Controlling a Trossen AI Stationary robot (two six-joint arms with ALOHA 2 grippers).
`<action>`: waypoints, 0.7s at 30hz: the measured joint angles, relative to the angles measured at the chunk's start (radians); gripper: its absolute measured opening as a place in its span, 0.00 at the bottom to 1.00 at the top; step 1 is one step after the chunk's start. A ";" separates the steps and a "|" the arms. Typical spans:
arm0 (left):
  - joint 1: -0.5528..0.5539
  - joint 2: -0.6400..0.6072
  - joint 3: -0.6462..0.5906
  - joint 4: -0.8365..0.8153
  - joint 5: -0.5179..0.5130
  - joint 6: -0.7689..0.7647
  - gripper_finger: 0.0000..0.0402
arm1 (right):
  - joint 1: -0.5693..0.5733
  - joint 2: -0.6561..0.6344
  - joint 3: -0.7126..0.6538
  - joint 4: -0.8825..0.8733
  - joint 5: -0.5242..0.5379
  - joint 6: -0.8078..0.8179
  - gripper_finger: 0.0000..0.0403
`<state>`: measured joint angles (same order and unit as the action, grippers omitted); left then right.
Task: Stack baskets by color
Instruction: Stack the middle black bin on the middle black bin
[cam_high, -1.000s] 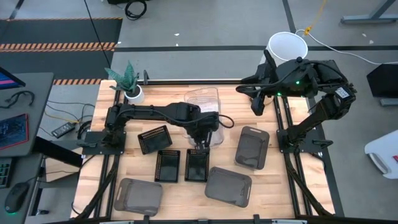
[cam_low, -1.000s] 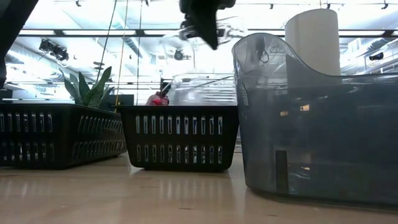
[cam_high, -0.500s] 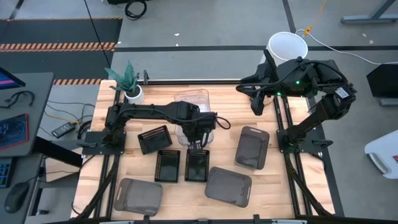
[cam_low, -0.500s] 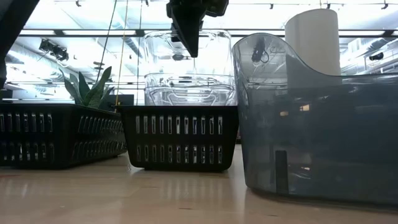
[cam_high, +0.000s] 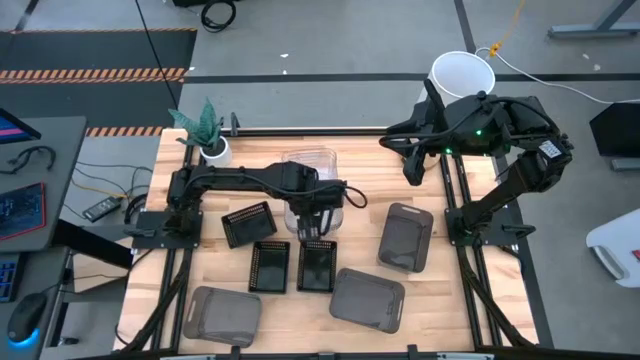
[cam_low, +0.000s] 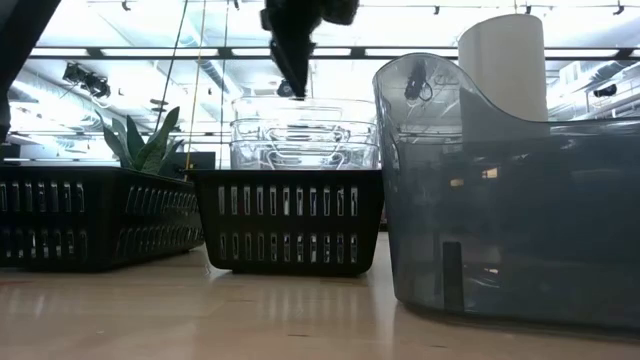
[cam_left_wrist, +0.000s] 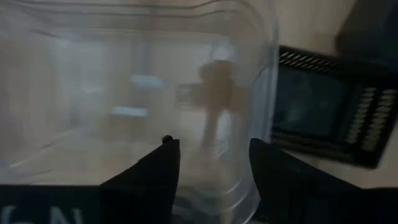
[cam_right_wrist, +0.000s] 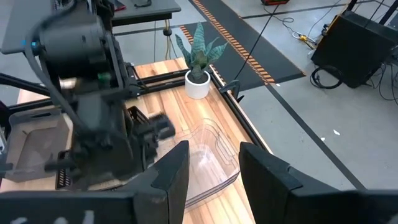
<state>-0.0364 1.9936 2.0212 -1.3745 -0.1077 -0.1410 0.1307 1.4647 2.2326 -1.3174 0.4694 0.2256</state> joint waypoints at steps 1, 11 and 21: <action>0.000 -0.014 0.000 -0.015 -0.023 0.016 0.50 | 0.000 0.000 0.000 0.000 0.000 0.000 0.36; 0.021 -0.197 0.001 0.008 -0.042 0.148 0.39 | 0.000 0.000 0.000 0.000 0.000 0.007 0.36; -0.100 -0.201 0.001 0.076 0.139 0.217 0.30 | 0.000 0.000 0.000 0.000 0.000 0.003 0.36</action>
<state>-0.1360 1.7925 2.0218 -1.2989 0.0309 0.0756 0.1310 1.4651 2.2326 -1.3174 0.4698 0.2291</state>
